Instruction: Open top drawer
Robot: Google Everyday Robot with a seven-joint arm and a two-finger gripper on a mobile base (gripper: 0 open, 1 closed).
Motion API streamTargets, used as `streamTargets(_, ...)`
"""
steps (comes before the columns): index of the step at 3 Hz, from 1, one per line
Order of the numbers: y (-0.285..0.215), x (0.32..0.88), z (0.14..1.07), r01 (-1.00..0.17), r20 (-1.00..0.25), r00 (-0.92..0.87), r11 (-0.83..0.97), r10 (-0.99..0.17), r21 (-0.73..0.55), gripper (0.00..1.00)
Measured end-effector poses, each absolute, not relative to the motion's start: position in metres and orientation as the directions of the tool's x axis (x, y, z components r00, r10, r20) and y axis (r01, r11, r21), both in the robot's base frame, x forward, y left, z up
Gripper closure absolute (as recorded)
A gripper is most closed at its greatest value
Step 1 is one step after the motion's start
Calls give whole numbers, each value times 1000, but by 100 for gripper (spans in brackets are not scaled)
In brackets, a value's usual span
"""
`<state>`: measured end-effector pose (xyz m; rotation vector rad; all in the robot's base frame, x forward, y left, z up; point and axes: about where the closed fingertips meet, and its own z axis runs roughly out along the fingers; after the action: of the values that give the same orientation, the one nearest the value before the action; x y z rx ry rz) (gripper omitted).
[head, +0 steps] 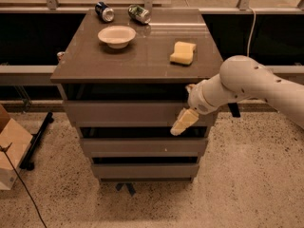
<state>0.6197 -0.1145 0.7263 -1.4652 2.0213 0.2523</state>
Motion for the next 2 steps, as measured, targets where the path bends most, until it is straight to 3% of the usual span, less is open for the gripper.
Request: streamTargets(2,-104,661,693,-930,-584,-197,339,-787,-143,0)
